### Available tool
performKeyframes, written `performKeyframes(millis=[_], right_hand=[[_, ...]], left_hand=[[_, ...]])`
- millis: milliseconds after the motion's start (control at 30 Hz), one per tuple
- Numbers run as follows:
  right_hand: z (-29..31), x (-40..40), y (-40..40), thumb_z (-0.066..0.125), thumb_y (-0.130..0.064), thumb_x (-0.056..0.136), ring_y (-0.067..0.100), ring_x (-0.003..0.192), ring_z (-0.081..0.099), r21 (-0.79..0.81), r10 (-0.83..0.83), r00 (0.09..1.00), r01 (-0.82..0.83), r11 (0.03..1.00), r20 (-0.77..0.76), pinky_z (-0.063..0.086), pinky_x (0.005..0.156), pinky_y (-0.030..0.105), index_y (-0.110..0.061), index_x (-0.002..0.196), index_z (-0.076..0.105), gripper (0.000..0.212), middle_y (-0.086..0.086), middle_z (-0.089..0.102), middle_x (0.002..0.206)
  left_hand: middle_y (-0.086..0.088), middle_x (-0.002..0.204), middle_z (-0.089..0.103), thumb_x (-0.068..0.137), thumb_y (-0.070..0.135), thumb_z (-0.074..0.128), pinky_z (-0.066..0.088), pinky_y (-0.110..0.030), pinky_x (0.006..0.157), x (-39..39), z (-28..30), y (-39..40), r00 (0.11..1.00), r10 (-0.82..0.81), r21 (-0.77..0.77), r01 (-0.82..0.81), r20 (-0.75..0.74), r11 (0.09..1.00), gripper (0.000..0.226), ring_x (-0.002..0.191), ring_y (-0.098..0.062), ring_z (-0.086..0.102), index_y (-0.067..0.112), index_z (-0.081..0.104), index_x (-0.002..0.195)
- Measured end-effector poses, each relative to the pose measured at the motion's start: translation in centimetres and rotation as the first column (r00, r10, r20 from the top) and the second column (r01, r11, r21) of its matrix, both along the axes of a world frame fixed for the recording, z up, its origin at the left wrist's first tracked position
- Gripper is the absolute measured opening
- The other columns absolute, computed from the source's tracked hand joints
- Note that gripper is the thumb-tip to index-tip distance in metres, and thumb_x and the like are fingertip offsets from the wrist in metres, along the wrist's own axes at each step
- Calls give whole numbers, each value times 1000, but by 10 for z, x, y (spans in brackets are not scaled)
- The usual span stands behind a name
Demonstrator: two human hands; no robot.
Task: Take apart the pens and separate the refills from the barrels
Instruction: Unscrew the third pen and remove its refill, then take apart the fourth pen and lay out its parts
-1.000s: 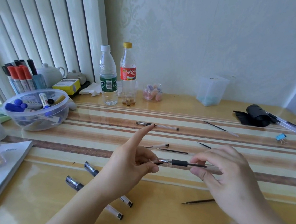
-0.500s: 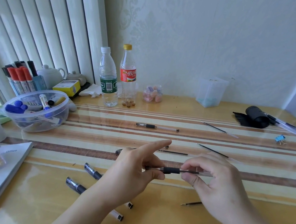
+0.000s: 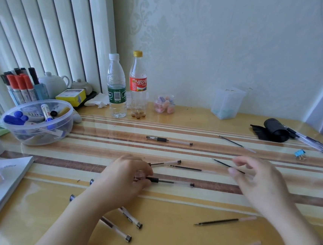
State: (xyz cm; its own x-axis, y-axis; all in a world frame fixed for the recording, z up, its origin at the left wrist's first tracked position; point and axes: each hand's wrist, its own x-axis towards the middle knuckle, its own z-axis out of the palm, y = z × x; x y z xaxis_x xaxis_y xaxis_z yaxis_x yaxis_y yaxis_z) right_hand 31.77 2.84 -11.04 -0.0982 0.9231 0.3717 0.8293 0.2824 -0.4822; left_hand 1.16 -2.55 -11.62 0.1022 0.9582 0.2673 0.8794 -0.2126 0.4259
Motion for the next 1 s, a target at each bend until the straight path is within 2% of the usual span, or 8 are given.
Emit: performKeyframes(millis=[167, 233, 367, 533, 633, 733, 800, 1000], right_hand=[[-15, 21, 20, 62, -36, 89, 26, 125, 49, -158, -182, 978, 197, 968, 104, 42, 98, 41, -26, 123, 62, 36, -2, 62, 129], [-21, 16, 24, 63, -35, 88, 27, 118, 50, -113, -213, 961, 235, 966, 177, 44, 94, 41, -28, 114, 68, 27, -4, 66, 121], [-21, 7, 22, 70, -27, 84, 29, 101, 50, -35, -300, 944, 307, 951, 136, 45, 77, 38, -27, 81, 73, 4, -2, 71, 96], [-16, -1, 16, 58, -19, 91, 24, 93, 49, -47, -332, 914, 351, 935, 234, 39, 75, 37, -25, 86, 61, 8, -7, 57, 84], [-6, -6, 9, 50, -3, 92, 27, 70, 53, 27, -264, 962, 262, 965, 65, 39, 68, 36, -17, 87, 49, 15, 0, 58, 74], [8, -18, -4, 48, -24, 97, 20, 79, 55, 46, -107, 976, 117, 992, -188, 38, 67, 31, -15, 98, 50, 10, 1, 61, 88], [13, -25, -14, 49, -38, 94, 17, 86, 53, 36, -53, 972, 63, 997, -229, 36, 67, 29, -17, 101, 52, 22, -2, 61, 87], [17, -26, -24, 45, -49, 84, -1, 60, 49, 115, 37, 941, 2, 993, -337, 34, 52, 15, -21, 88, 58, 32, -11, 57, 68]], left_hand=[[12, 118, 63, 92, 30, 59, 41, -29, 93, 6, -3, 5, 974, 213, 72, -219, 79, 973, 30, 114, -14, 51, 28, 60, 122], [8, 124, 62, 93, 32, 56, 40, -34, 94, 7, -4, 9, 940, 340, 20, -341, 38, 940, 32, 118, -19, 47, 27, 59, 125], [9, 121, 62, 92, 40, 54, 42, -40, 95, 5, -4, 11, 897, 442, -68, -441, -2, 895, 26, 118, -21, 47, 31, 64, 115], [9, 116, 61, 95, 32, 50, 39, -41, 95, 8, -2, 12, 921, 386, -125, -391, -56, 912, 22, 115, -20, 46, 33, 60, 115], [7, 111, 55, 97, 31, 47, 34, -41, 94, 11, -2, 12, 931, 350, -157, -363, -105, 919, 22, 117, -20, 42, 32, 60, 115], [9, 99, 51, 95, 31, 50, 34, -38, 90, 10, -2, 11, 924, 368, -108, -378, -100, 919, 15, 110, -20, 44, 31, 63, 102], [8, 100, 56, 96, 29, 49, 33, -37, 87, 10, -3, 12, 925, 370, -97, -377, -85, 921, 13, 107, -19, 48, 30, 62, 100], [4, 90, 65, 97, 18, 44, 36, -35, 76, -1, 2, 7, 915, 401, 12, -401, -39, 916, 16, 91, -22, 55, 26, 57, 94]])
